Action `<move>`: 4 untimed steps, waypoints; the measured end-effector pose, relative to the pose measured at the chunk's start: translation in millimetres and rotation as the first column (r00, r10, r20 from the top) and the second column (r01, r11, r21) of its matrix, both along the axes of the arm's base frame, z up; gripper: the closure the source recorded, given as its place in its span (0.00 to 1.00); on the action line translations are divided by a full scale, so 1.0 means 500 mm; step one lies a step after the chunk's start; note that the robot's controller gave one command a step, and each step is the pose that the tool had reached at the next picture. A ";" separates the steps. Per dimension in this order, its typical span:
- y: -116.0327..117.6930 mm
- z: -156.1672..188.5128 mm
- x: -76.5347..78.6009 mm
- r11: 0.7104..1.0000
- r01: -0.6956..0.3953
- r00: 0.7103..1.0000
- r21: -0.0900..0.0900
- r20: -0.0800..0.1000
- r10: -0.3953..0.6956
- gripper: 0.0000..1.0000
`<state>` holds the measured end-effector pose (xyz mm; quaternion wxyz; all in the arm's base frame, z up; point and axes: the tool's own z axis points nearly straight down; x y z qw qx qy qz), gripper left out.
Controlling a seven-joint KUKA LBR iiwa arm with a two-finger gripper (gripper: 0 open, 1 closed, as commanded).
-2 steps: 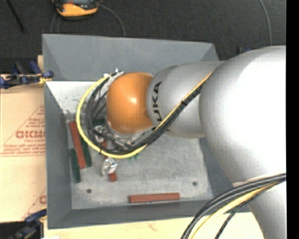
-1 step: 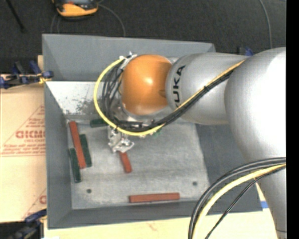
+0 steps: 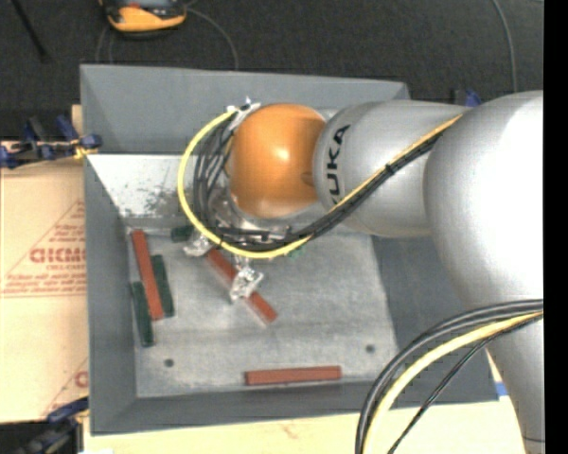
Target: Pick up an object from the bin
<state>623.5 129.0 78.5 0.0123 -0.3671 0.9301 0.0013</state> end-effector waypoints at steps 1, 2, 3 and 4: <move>-0.001 0.000 0.000 1.000 0.001 1.000 0.000 -0.001 -0.001 0.00; -0.120 0.005 0.065 0.818 0.575 0.818 -0.001 -0.023 -0.575 1.00; -0.120 0.006 0.066 0.818 0.575 0.818 0.000 -0.022 -0.575 1.00; -0.121 0.008 0.064 0.818 0.575 0.818 -0.001 -0.023 -0.575 1.00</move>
Offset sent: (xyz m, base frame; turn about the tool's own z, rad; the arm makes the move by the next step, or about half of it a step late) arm 0.0282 -0.0643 -0.0074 0.6141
